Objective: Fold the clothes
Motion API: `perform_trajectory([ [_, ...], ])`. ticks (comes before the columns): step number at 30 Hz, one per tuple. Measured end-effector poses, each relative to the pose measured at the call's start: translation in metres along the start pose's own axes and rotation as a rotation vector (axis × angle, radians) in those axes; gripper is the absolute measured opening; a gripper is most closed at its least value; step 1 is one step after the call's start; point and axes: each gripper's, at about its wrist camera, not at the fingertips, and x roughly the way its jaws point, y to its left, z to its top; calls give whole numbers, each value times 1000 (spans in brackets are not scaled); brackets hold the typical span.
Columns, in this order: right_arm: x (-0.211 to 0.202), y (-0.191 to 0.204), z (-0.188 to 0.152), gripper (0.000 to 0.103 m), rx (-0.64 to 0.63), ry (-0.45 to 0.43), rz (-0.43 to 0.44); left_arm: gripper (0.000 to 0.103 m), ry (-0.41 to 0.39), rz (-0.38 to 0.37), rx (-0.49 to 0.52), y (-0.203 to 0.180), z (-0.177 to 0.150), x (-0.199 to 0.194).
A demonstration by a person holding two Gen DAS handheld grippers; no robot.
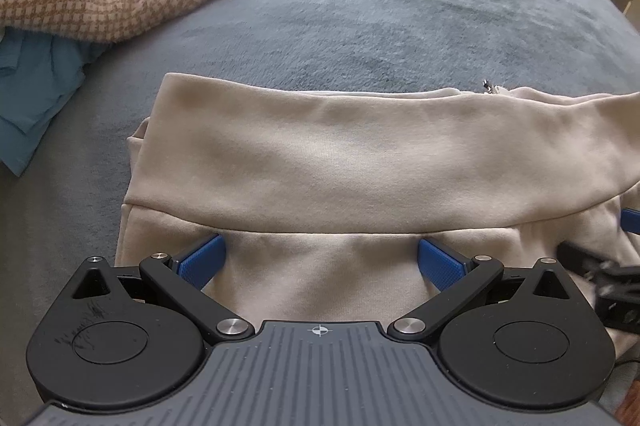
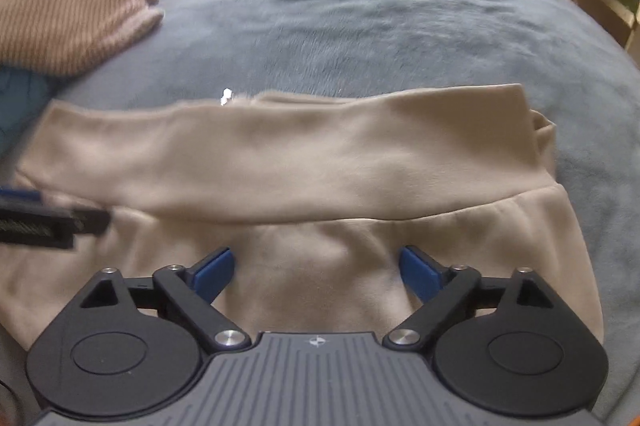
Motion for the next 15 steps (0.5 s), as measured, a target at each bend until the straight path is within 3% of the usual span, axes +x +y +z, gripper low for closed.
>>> perform_trajectory([
  [5,3,7,3,100,-18,19,-19,103,-120,-143,22,28,-2,-22],
  [8,2,9,3,101,-25,25,-24,103,-177,-171,18,56,-9,-32],
  [13,-12,14,9,99,-53,-33,27,103,-177,-188,-67,105,-25,-25],
  [15,0,20,8,100,-90,16,10,103,-172,-214,-115,121,-30,-21],
])
